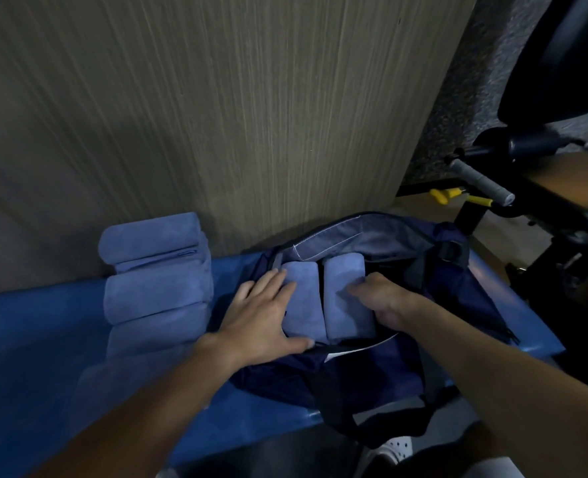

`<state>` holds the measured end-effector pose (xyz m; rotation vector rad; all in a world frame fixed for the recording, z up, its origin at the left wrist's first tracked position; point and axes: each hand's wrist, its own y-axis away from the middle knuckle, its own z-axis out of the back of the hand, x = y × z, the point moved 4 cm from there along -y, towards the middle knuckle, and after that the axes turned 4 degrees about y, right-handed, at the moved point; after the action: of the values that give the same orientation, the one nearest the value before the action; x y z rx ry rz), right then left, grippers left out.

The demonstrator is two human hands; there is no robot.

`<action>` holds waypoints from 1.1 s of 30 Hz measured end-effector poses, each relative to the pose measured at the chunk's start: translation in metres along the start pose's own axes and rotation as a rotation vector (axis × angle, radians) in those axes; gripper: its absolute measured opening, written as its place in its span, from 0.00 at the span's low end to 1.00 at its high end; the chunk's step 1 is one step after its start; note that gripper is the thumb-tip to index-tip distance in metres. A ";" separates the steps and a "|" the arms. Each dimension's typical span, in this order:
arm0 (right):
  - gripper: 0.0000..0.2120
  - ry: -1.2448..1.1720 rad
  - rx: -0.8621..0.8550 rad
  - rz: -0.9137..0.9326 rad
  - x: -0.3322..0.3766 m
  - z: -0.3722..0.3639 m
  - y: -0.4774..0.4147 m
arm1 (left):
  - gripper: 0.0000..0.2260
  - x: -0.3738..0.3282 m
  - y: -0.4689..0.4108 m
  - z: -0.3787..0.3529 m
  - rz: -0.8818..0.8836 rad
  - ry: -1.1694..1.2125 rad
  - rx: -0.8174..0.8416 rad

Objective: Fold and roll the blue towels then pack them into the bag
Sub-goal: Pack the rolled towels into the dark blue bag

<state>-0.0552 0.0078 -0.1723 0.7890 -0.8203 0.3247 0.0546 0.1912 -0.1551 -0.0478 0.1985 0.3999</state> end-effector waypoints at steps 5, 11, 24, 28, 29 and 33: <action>0.16 -0.025 0.051 0.040 -0.005 -0.005 -0.002 | 0.46 0.003 0.001 -0.006 -0.006 -0.043 0.003; 0.36 0.115 -0.060 0.134 -0.015 -0.010 -0.007 | 0.45 0.006 0.003 -0.011 0.006 -0.022 -0.015; 0.44 0.447 0.137 0.443 -0.034 0.006 0.010 | 0.45 0.006 0.002 -0.020 0.018 -0.027 -0.051; 0.44 0.448 0.148 0.466 -0.027 -0.002 0.009 | 0.45 0.007 0.003 -0.022 0.022 -0.027 -0.049; 0.44 0.459 0.153 0.472 -0.025 -0.005 0.009 | 0.45 0.008 0.003 -0.023 0.022 -0.032 -0.041; 0.44 0.482 0.194 0.470 -0.026 -0.007 0.008 | 0.45 0.009 0.002 -0.025 0.024 -0.056 -0.034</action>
<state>-0.0730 0.0191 -0.1903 0.6496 -0.5113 0.9852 0.0575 0.1944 -0.1819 -0.0672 0.1371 0.4278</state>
